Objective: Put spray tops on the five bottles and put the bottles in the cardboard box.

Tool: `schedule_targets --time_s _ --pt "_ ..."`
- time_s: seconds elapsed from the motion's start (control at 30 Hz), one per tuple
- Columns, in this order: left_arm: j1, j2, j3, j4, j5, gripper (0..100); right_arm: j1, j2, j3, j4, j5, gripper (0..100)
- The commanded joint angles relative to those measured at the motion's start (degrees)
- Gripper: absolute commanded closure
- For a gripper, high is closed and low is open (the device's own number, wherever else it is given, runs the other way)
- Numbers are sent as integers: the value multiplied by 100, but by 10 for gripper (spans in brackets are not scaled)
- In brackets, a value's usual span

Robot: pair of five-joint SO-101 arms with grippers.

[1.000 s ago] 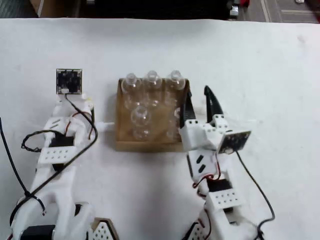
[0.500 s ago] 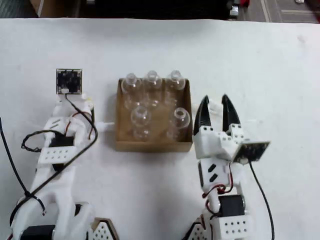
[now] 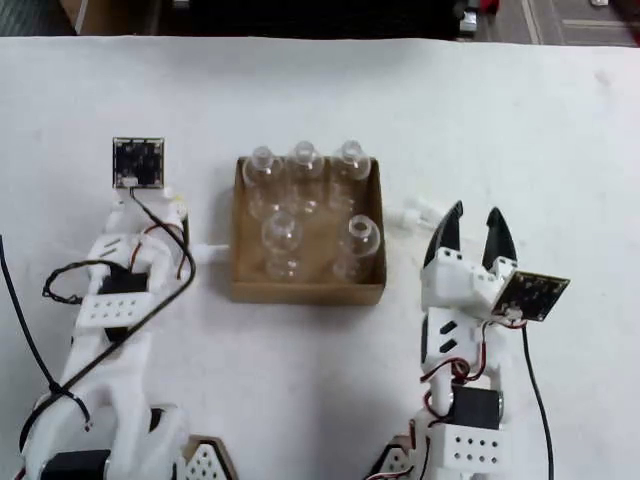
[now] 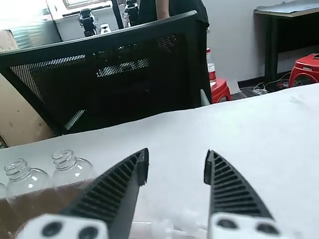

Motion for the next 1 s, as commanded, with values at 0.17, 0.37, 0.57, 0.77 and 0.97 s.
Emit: schedule_targets --time_s 0.17,0.37,0.57,0.77,0.97 --pt "-189 -57 -132 -141 -70 980 119 136 220 -462 88 840" --pt "-462 -84 -404 246 -70 980 119 295 220 -497 88 840" --pt "-989 -31 -2154 2356 -273 980 101 303 220 -462 88 840" --pt "-321 -22 -3499 4193 -3798 980 92 303 220 -453 88 840" --pt "-233 31 -3525 4932 -6541 980 84 303 220 -453 97 840"
